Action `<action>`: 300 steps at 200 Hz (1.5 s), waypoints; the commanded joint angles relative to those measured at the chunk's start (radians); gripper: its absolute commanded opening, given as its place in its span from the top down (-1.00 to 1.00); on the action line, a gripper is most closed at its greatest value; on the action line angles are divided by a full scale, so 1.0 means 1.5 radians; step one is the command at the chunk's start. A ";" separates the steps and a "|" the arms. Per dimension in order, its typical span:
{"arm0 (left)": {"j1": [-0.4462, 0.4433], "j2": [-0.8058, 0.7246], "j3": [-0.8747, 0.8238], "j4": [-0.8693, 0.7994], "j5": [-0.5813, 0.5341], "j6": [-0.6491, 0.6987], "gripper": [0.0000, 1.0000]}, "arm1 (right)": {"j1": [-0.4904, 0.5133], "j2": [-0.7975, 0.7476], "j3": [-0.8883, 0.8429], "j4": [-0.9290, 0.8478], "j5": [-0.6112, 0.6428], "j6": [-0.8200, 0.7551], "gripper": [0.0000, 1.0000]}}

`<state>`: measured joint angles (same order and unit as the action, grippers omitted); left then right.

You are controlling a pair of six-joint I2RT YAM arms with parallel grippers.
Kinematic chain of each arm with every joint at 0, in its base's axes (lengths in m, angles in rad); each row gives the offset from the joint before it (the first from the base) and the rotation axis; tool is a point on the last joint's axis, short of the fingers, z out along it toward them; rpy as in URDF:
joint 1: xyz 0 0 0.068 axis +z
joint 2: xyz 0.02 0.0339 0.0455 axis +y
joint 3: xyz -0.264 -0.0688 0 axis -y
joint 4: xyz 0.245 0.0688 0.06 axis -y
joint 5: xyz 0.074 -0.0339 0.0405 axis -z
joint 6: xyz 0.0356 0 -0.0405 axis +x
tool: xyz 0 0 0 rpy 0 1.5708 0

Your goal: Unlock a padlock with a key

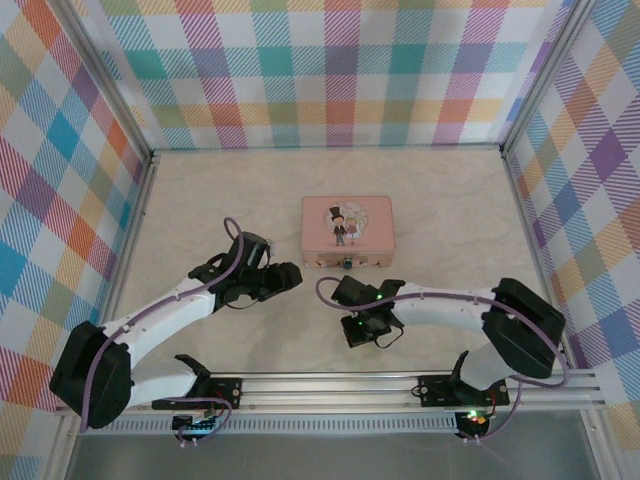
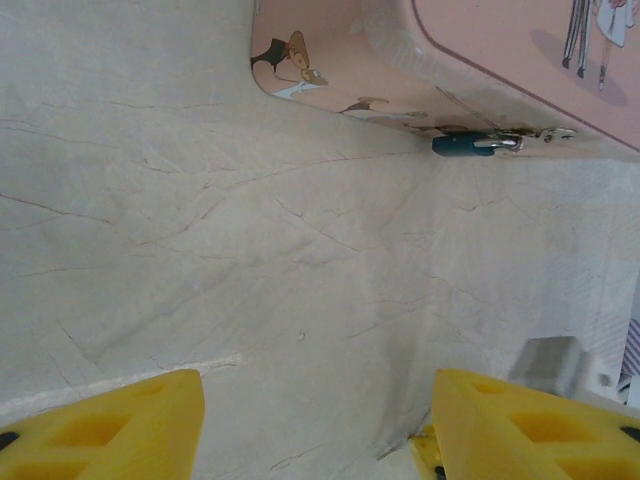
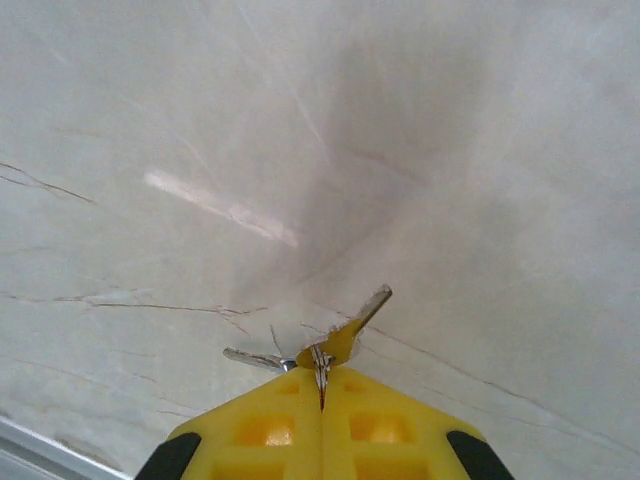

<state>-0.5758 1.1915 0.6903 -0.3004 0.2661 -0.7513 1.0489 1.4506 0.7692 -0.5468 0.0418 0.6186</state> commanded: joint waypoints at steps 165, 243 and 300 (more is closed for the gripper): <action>0.052 0.022 0.383 0.009 0.239 0.059 -0.29 | -0.013 -0.306 0.244 0.050 0.137 -0.593 1.00; -0.005 0.005 0.389 0.044 0.244 0.067 -0.57 | -0.013 -0.212 0.345 -0.007 0.169 -0.599 1.00; -0.026 0.010 0.381 0.024 0.226 0.076 -0.44 | -0.013 -0.213 0.343 0.021 0.181 -0.596 1.00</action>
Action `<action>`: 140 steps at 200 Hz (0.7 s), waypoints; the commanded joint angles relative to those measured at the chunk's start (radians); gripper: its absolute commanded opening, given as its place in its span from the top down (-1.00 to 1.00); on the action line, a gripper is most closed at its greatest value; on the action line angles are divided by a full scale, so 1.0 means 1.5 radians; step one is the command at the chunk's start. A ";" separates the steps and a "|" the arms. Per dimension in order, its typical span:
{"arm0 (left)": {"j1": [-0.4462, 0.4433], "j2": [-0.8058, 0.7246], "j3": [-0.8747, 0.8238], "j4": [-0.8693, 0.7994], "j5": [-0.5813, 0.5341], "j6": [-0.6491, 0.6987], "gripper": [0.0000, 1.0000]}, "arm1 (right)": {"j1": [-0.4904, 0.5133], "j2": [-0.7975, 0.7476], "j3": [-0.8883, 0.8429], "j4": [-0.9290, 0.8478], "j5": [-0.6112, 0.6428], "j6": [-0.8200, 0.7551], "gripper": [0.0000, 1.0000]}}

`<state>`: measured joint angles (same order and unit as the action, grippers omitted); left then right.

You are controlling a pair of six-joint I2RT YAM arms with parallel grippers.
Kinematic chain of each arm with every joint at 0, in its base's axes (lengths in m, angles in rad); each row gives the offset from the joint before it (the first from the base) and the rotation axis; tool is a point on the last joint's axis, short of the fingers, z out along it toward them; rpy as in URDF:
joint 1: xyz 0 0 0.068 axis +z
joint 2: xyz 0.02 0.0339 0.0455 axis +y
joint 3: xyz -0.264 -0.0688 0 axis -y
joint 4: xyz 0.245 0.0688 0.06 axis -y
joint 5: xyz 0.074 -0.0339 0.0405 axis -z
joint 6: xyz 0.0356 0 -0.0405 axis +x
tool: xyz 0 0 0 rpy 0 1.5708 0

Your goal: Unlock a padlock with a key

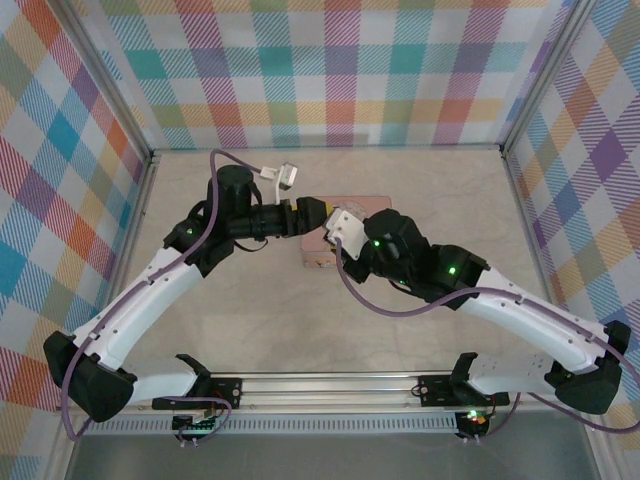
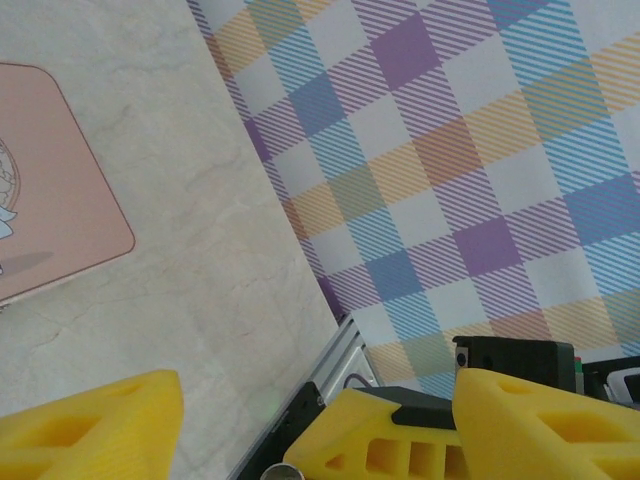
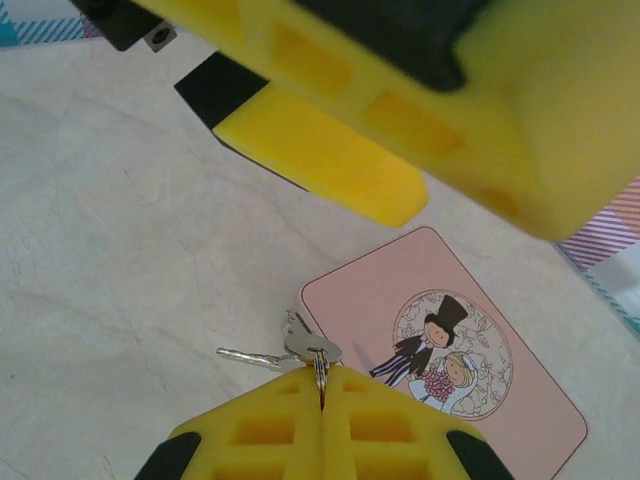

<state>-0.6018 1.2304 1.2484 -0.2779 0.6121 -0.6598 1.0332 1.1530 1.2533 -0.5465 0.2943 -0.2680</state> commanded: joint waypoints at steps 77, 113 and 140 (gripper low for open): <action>-0.008 -0.040 -0.085 0.195 0.018 -0.086 -0.55 | -0.004 -0.084 -0.047 0.138 0.044 0.016 1.00; -0.008 -0.029 -0.096 0.276 0.045 -0.149 -0.63 | -0.004 -0.098 -0.071 0.173 0.040 0.019 1.00; -0.008 -0.017 -0.109 0.329 0.062 -0.190 -0.57 | -0.004 -0.100 -0.084 0.198 0.040 0.019 1.00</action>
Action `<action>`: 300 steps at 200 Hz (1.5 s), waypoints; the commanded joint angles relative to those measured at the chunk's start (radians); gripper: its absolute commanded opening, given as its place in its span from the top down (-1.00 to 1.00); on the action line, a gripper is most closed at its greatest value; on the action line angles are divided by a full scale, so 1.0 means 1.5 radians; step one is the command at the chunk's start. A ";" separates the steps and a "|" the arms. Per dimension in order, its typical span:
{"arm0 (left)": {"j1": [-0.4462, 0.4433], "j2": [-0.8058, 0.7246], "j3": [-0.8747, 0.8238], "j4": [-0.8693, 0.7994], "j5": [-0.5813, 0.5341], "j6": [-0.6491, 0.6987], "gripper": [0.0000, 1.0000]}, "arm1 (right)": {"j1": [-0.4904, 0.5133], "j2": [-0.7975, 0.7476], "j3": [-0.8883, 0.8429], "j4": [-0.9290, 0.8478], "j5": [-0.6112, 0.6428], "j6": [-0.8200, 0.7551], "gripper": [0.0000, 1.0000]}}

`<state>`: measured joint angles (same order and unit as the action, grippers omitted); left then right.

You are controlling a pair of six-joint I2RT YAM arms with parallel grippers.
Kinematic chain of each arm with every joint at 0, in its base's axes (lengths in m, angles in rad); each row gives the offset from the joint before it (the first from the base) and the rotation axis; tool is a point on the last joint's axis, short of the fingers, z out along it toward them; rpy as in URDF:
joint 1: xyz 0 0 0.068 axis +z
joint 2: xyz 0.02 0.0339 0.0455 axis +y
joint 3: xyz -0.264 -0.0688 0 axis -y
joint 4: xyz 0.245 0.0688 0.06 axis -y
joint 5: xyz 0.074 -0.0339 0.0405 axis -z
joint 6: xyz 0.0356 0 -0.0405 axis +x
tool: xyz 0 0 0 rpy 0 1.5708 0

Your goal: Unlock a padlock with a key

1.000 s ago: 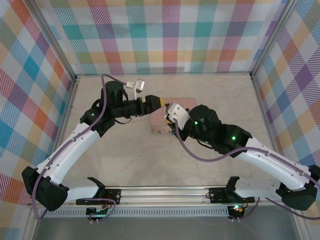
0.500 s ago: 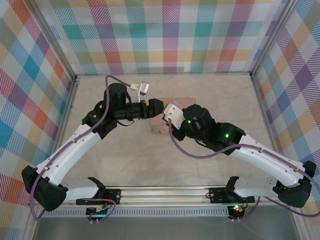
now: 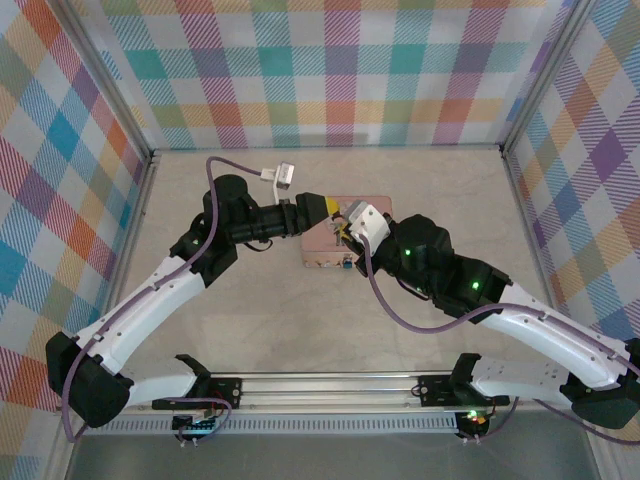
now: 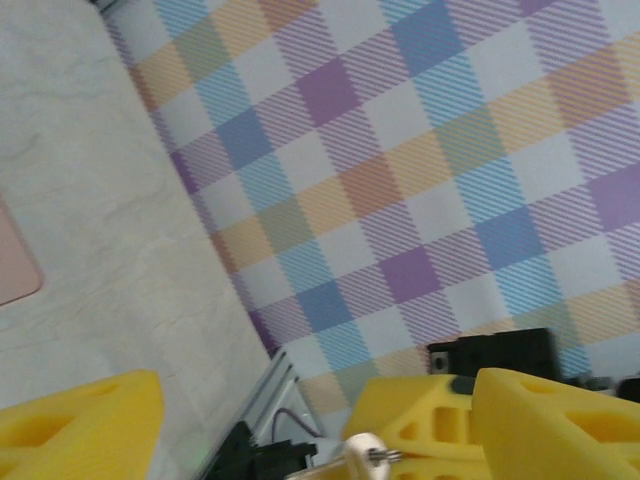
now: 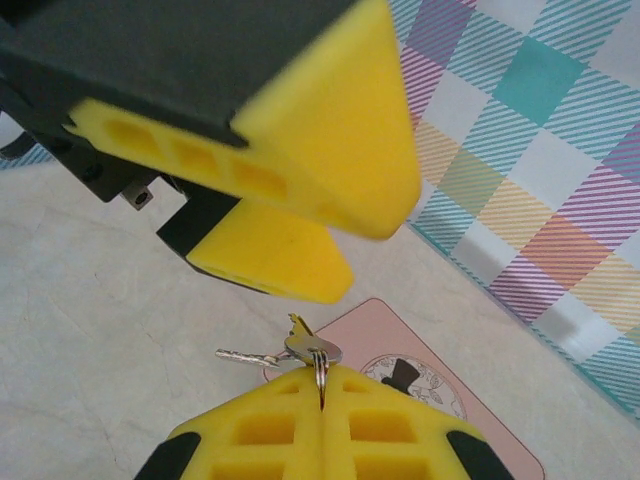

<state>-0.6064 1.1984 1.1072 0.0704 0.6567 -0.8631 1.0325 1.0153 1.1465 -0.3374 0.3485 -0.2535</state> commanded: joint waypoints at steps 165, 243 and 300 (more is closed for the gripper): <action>-0.016 -0.007 -0.037 0.150 0.060 -0.091 0.19 | -0.006 -0.021 -0.066 0.139 0.035 0.006 1.00; -0.015 0.000 -0.027 0.124 0.051 -0.075 0.81 | -0.006 -0.035 -0.067 0.116 0.028 0.015 1.00; -0.014 -0.005 0.000 0.034 0.024 -0.009 1.00 | -0.007 -0.044 -0.072 0.091 0.022 0.043 0.58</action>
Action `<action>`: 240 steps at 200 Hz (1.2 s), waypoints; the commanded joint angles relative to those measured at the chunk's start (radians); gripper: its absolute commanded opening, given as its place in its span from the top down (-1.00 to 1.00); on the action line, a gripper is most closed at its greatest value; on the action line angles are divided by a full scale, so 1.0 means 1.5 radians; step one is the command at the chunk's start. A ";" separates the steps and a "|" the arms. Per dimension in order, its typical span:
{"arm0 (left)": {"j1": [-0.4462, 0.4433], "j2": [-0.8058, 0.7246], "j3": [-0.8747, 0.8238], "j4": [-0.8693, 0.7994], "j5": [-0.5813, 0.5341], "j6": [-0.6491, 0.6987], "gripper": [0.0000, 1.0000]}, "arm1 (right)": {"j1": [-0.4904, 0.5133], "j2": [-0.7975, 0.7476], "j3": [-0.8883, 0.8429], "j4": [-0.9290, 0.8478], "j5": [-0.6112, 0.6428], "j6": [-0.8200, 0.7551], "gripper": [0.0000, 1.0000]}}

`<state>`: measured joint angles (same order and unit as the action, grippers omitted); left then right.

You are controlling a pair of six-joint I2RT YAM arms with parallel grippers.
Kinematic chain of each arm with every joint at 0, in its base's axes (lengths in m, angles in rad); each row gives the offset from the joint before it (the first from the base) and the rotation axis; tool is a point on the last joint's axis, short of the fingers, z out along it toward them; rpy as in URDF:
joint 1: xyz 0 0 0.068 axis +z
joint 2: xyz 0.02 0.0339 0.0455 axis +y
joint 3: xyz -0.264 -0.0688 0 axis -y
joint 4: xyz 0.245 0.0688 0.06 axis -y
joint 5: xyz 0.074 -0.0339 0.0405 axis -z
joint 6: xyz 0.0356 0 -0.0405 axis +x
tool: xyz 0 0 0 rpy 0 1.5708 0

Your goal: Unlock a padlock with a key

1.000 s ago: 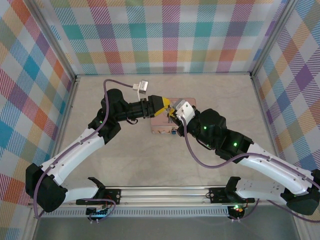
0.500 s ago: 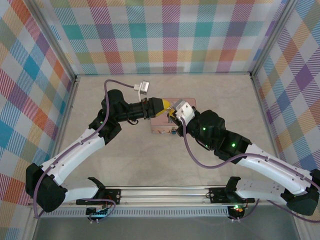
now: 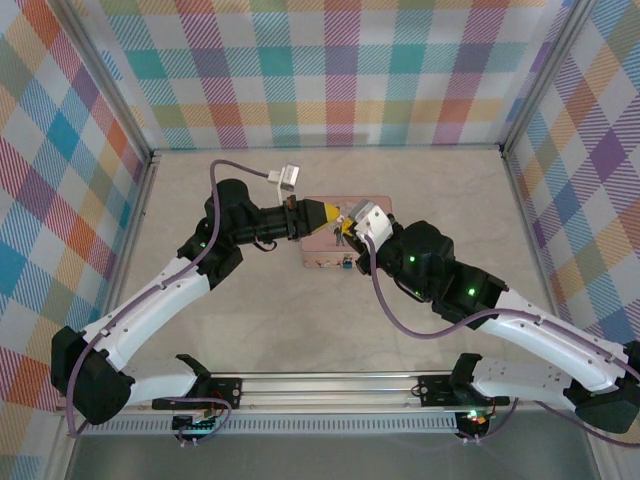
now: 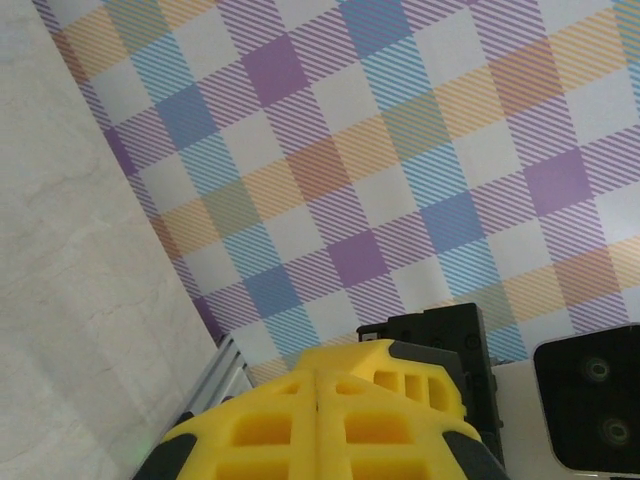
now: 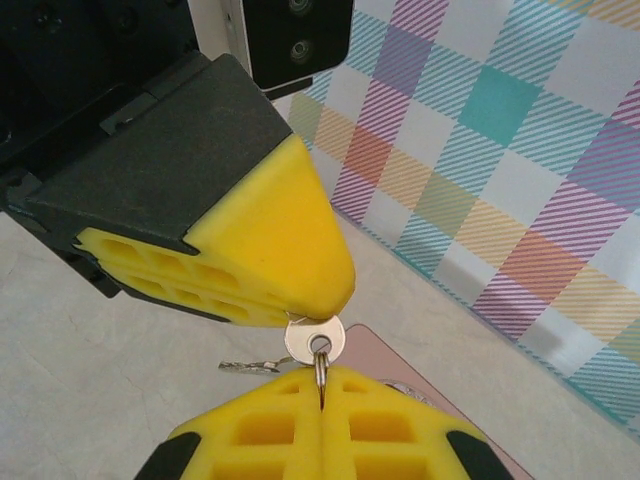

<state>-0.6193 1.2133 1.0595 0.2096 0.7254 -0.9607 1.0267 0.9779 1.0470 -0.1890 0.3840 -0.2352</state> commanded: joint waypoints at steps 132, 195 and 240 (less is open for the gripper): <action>-0.004 0.039 0.097 -0.254 -0.072 0.295 1.00 | -0.349 -0.051 -0.209 0.301 -0.587 0.601 -0.20; -0.014 0.038 0.072 -0.184 -0.038 0.250 1.00 | -0.350 0.021 -0.263 0.577 -0.654 0.749 -0.12; -0.022 0.034 0.061 -0.154 -0.027 0.233 1.00 | -0.349 0.046 -0.261 0.610 -0.664 0.768 -0.12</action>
<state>-0.6315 1.2819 1.1675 -0.0902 0.6510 -0.5884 0.5034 1.0416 0.6617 0.6163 -0.5777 0.8787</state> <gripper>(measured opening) 0.050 0.555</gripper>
